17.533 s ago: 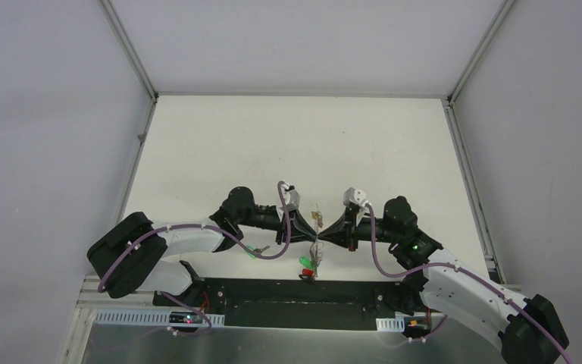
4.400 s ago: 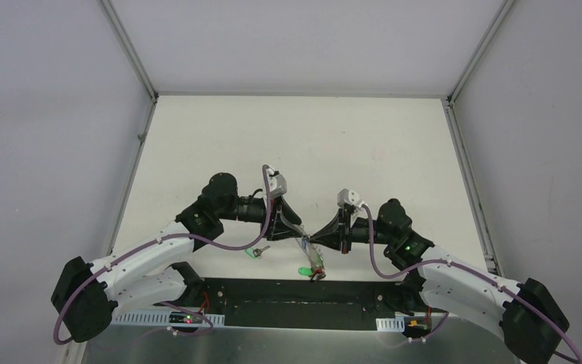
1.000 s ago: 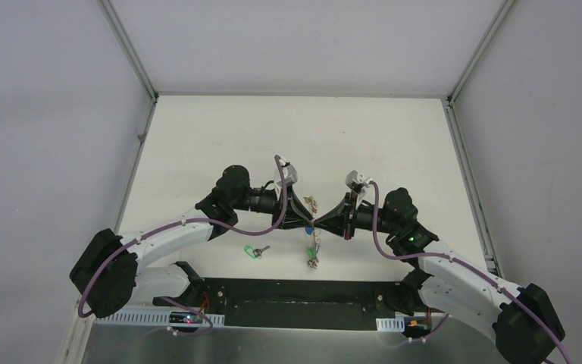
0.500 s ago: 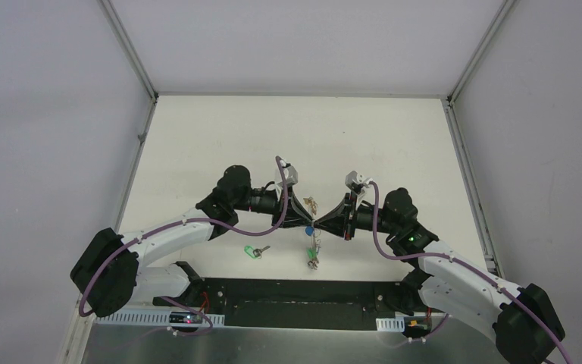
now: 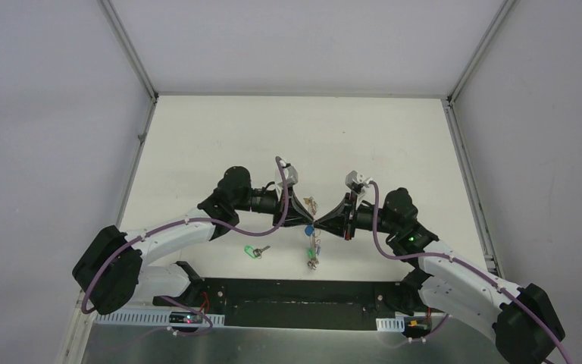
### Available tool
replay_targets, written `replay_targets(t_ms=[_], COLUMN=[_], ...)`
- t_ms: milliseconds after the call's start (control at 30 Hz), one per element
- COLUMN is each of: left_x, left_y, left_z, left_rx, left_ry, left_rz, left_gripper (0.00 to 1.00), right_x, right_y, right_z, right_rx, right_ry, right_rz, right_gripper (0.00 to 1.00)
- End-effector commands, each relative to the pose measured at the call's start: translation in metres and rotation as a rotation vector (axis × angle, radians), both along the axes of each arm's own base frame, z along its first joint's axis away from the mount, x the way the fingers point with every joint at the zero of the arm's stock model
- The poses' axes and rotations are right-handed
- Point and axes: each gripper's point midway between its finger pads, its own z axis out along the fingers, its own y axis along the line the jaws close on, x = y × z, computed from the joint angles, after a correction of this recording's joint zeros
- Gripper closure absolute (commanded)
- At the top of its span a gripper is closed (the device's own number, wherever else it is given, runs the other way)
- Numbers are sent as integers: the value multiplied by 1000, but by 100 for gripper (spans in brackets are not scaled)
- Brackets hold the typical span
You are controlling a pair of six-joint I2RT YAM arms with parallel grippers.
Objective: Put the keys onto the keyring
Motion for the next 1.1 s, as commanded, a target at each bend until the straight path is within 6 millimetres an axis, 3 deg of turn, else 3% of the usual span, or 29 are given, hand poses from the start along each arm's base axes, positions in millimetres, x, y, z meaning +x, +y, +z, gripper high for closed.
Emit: replay_targets(t_ms=[0,67,167,300,533,833,1067], left_x=[1,1,1,1,4,7,6], left_y=[-2,-1,0,1,7,8,8], left_z=[11,9,5,2,5,12,14], left_rx=[-46,-38,-18,9,68,91,113], left_ry=[-34,-36,-39,-44,-80,-88,-89], left_rz=[-17,-16,-17,-14,10,23,9], left_gripper=[88,90,100,100,100,100,100], right_x=[4,4,4,4,7,9,10], right_y=[5,5,5,5,4,10,15], right_z=[34,35,36,36,36,31,19], right_rx=[75,77,79,80,78,56,24], right_ry=[-78,-79,-82,-76,-76,-65,-35], right_rz=[16,15,15,14,-6,28,61], right_gripper=[100,100,100,98,77,68,68])
